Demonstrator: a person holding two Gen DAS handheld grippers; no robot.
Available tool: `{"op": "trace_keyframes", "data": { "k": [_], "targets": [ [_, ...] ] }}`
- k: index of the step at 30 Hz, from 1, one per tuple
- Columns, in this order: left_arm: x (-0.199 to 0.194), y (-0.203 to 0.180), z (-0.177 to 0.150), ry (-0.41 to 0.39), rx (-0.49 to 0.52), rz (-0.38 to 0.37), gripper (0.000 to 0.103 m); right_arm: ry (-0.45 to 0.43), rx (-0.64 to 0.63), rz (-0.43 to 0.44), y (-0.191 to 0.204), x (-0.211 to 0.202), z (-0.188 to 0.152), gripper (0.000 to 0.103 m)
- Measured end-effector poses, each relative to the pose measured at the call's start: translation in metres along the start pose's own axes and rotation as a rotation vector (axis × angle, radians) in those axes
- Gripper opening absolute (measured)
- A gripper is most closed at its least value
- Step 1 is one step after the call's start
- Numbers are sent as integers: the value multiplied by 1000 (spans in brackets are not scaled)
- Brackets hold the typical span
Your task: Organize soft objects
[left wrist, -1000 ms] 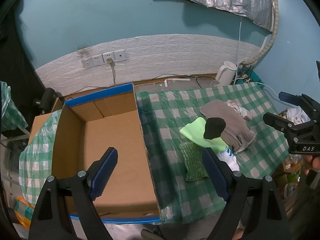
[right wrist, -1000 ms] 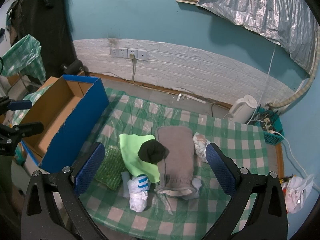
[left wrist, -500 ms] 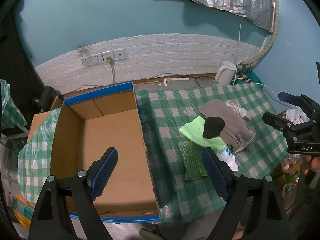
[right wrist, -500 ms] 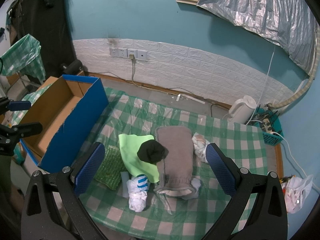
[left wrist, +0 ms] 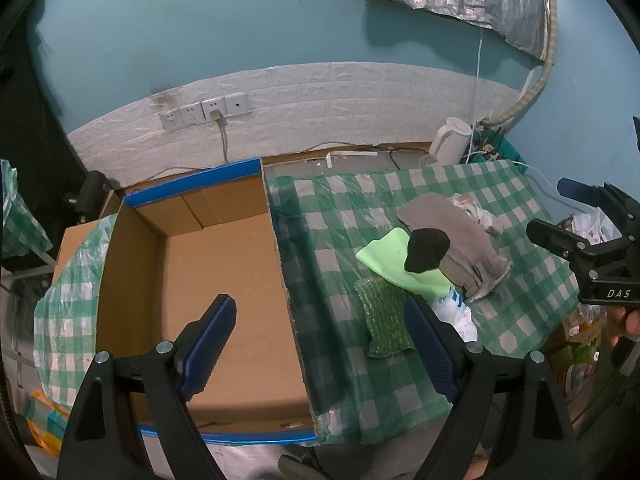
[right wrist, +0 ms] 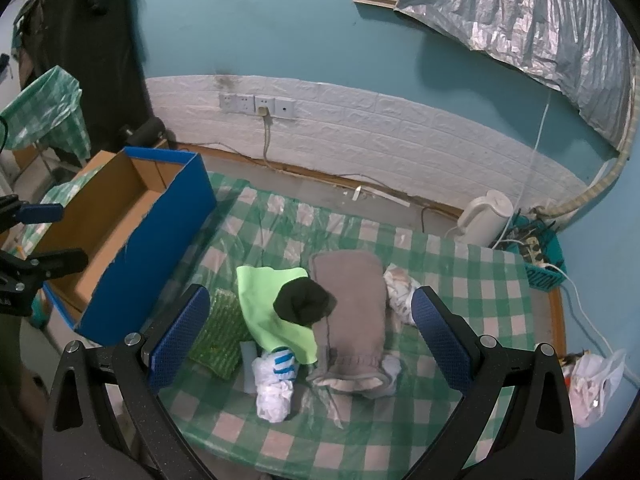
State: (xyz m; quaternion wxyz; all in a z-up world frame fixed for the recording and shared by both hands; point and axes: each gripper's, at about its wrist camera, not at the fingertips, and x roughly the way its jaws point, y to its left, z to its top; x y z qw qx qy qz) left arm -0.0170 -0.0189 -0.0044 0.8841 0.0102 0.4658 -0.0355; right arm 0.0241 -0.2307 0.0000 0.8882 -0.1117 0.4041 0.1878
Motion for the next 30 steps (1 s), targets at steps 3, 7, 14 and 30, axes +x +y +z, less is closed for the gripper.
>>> {"op": "trace_keyframes", "data": {
  "k": [3,7,14,30],
  "targets": [
    [3,-3,-3,9,4,-1,87,3,-2,-2,1,2,0,101],
    [8,-5,-2,23,9,-1,87,8,-2,-3,1,4,-1,101],
    [22,-11,4,67,17,-6,87,37,8,-5,-3,15,-5,101],
    [73,-37,9,168,30,-10,87,137,26,24,-15,69,-2,101]
  ]
}}
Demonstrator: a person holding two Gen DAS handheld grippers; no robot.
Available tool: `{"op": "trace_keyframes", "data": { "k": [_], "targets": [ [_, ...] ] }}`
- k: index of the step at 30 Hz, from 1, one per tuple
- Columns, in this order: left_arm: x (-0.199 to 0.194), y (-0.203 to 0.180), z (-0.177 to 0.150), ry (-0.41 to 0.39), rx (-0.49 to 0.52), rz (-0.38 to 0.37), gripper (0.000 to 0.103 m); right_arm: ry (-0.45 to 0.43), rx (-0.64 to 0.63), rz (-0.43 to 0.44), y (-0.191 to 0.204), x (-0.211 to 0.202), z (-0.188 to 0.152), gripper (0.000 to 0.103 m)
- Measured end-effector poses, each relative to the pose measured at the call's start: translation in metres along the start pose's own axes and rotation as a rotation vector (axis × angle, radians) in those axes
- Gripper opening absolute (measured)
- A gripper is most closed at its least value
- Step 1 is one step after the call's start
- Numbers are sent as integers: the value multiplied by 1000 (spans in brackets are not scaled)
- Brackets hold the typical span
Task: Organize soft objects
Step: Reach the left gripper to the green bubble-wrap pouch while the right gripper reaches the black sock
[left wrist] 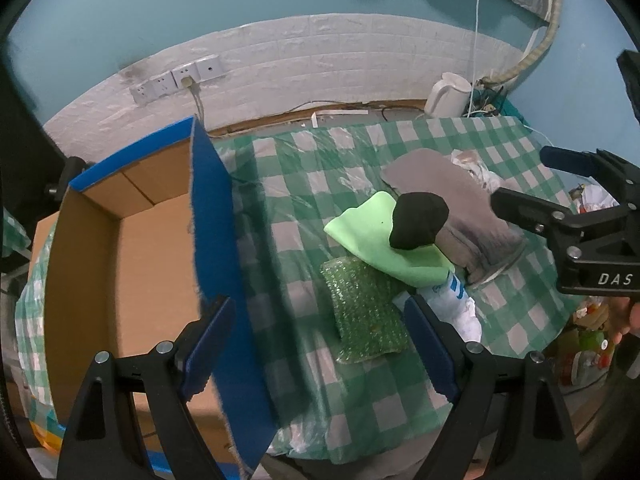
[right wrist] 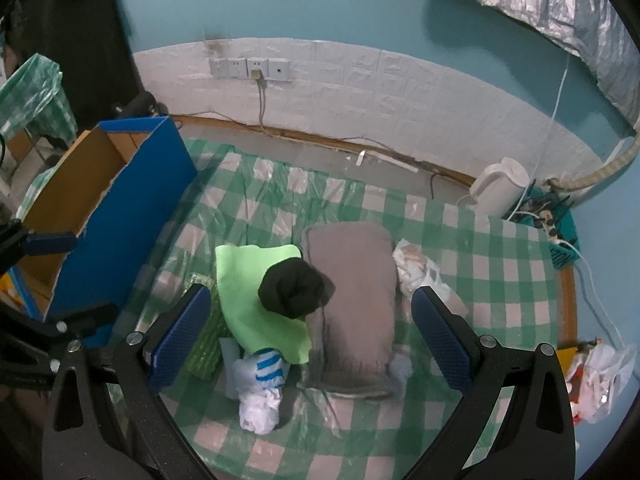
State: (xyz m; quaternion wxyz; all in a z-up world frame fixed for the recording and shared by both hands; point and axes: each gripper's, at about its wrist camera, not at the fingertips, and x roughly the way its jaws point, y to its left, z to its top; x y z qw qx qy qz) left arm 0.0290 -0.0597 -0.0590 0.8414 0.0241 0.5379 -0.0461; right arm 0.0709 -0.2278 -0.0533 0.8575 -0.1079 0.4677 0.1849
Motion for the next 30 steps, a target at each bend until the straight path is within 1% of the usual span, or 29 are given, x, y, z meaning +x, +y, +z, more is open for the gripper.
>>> {"op": "trace_keyframes", "data": {
  "k": [8,12,18,25,30],
  "targets": [
    [27,-12,6,41,2,0,87,65,-29,4,3,34,7,99],
    [42,-18,7,61,2,2,87,92,-59,5,7,52,7,96],
    [60,-24,6,88,10,4,87,150,-79,-10,5,80,3,96],
    [82,-24,1,138,8,-5,87,185,-87,9,4,96,3,95],
    [93,-25,0,165,14,-9,87,207,-107,1,8,111,2,95]
  ]
}}
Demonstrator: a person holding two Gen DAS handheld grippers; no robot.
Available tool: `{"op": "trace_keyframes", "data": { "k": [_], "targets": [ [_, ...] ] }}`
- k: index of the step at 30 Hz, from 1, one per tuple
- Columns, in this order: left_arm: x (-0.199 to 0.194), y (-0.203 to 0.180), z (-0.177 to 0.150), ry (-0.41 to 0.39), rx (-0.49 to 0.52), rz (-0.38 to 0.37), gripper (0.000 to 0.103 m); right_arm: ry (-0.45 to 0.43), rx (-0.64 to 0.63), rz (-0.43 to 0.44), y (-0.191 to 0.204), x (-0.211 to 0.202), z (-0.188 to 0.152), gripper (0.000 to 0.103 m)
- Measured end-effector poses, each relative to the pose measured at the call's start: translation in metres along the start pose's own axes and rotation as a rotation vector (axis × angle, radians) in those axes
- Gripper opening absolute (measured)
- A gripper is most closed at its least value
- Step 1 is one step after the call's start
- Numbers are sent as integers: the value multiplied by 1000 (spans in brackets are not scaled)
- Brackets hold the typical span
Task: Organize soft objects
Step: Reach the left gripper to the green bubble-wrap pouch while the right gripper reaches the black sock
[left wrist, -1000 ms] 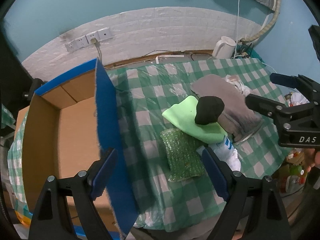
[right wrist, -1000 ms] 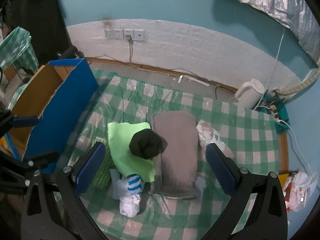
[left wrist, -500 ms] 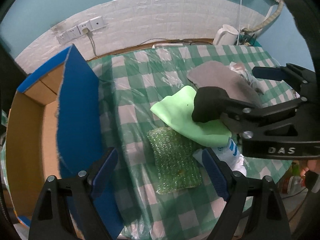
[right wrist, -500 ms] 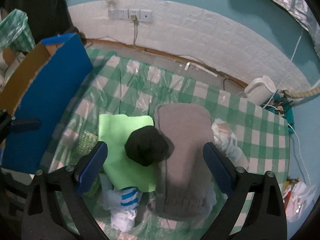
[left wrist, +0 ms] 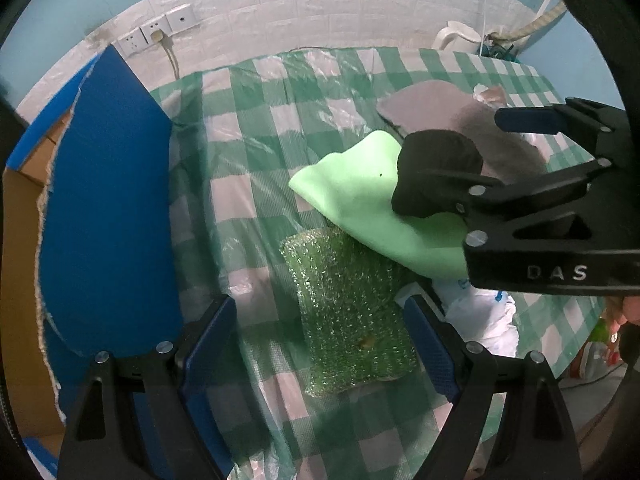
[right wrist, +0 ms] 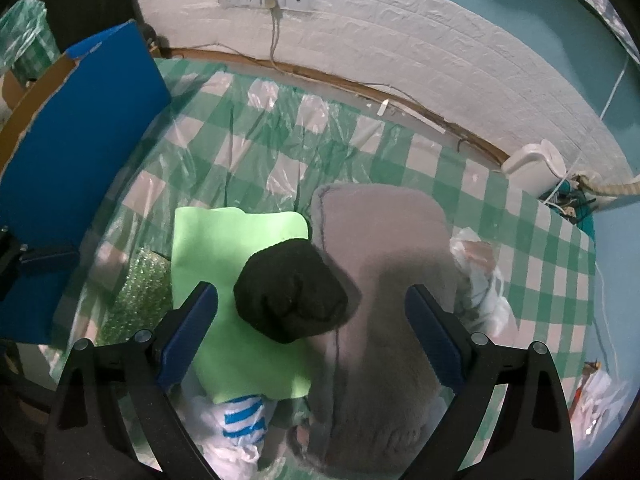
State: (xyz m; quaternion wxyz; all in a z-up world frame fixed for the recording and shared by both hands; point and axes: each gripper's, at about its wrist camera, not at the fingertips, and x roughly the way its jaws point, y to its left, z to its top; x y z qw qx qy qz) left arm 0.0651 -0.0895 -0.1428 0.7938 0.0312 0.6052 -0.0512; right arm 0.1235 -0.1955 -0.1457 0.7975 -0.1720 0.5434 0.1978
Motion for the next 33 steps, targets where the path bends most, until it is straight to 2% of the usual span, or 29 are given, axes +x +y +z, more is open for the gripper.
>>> {"op": "trace_keyframes", "data": {
  "k": [8,12,14,16,19,22,30,33],
  "targets": [
    [13,3,0,33,-6,-17,87,36,-29,-18,8,20,10,94],
    [17,6,4,37,-9,-17,87,74,-27,-8,10,31,11,79],
    [19,9,3,41,-15,-19,87,91,-28,-2,11,37,11,76],
    [20,11,4,46,-17,-24,87,100,-35,14,13,39,10,61],
    [20,15,7,51,-24,-28,87,93,-31,30,12,36,10,49],
    [19,18,8,51,-32,-37,87,77,-5,48,8,29,12,43],
    [25,27,6,62,-46,-60,87,36,83,106,-5,9,4,42],
    [27,19,4,71,-42,-65,87,30,101,118,-8,2,-1,42]
  ]
}}
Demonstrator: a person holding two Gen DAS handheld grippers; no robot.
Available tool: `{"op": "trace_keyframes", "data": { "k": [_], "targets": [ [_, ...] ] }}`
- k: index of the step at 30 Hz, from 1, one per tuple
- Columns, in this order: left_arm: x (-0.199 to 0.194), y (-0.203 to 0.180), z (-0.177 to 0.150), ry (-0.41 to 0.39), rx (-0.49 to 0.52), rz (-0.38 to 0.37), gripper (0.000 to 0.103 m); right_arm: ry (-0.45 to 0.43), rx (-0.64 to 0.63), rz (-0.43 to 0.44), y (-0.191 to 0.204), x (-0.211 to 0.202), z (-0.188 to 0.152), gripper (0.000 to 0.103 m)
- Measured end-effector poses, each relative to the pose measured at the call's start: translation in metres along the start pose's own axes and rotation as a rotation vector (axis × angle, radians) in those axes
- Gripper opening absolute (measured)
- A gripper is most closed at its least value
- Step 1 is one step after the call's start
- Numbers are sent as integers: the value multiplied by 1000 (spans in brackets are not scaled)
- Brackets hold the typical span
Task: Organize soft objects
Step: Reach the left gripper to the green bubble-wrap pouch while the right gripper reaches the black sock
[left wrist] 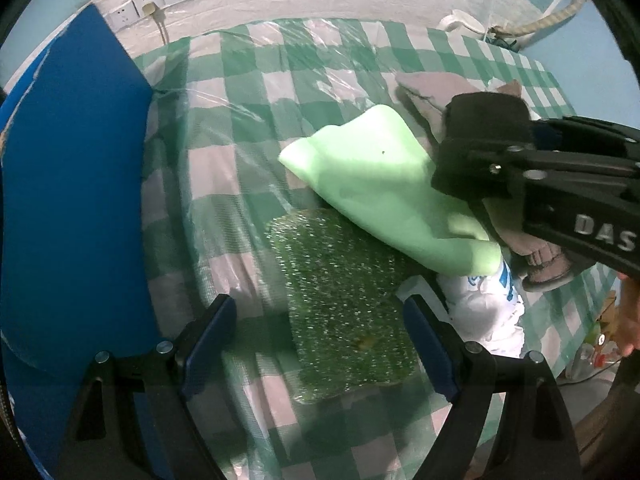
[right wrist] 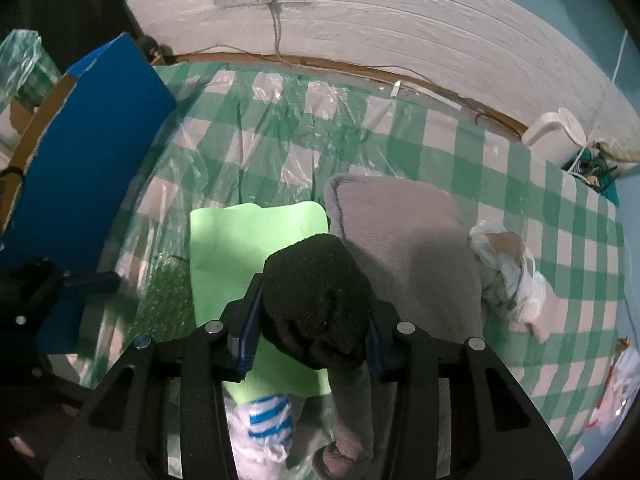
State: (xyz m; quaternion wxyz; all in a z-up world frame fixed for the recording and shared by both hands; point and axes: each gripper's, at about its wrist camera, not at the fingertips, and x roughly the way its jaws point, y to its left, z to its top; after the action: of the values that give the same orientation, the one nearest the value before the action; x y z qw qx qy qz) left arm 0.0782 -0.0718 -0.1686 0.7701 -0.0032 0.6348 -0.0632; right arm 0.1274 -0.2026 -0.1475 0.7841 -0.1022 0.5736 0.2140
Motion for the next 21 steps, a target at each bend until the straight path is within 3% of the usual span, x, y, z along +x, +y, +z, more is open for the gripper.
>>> {"op": "trace_keyframes", "data": {
  "k": [7,11,16,21],
  "targets": [
    [10,-17,1,2,52,66,86,-45,32,23,-11,-16,-5,42],
    [14,-31,-3,-12,105,125,77,-62,48,36,-15,-24,-5,42],
    [16,-41,-10,-40,161,157,54,-68,58,47,-17,-30,-6,42],
    [13,-46,-14,-41,158,149,18,-73,53,49,-15,-35,-9,42]
  ]
}}
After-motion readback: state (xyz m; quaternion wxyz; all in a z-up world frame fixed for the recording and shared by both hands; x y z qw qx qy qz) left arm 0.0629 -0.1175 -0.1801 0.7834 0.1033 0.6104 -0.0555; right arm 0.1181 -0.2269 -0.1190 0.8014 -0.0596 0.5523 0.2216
